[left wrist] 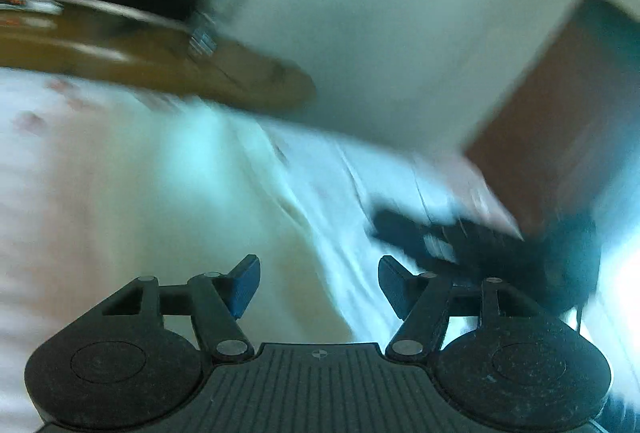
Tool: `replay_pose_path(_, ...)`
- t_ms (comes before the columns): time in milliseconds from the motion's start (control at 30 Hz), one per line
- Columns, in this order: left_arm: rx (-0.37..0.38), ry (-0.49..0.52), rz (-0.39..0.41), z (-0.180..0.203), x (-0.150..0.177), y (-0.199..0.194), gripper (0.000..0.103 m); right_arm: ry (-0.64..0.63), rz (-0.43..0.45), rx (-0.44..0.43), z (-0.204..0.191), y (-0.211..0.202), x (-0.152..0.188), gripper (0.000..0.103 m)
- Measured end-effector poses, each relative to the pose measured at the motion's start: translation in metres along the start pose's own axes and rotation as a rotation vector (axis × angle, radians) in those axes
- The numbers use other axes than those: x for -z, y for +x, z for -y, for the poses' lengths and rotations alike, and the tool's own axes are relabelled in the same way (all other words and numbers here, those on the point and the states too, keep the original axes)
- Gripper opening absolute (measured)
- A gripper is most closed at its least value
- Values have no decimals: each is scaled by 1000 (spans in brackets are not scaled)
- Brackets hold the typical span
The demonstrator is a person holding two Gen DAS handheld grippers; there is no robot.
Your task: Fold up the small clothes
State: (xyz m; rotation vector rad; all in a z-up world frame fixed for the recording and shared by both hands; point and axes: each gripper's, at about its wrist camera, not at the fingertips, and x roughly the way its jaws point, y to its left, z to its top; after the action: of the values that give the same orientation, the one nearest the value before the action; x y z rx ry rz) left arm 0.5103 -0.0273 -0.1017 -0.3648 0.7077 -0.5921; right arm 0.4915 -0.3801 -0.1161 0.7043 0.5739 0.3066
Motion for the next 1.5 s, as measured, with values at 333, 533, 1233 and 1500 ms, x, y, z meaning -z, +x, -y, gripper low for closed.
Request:
replay_pose_path(333, -272, -144, -30, -102, -4, 14, 65, -219, -156, 105, -37, 62, 9, 36)
replay_pose_path(533, -285, -110, -38, -93, -1, 34, 65, -224, -216, 131, -42, 74, 14, 37)
replay_pose_path(1233, -277, -47, -61, -78, -12, 49, 65, -259, -121, 138, -55, 59, 12, 15)
replay_pose_path(1500, -282, -36, -47, -79, -18, 44, 65, -106, -196, 116, -20, 71, 18, 16)
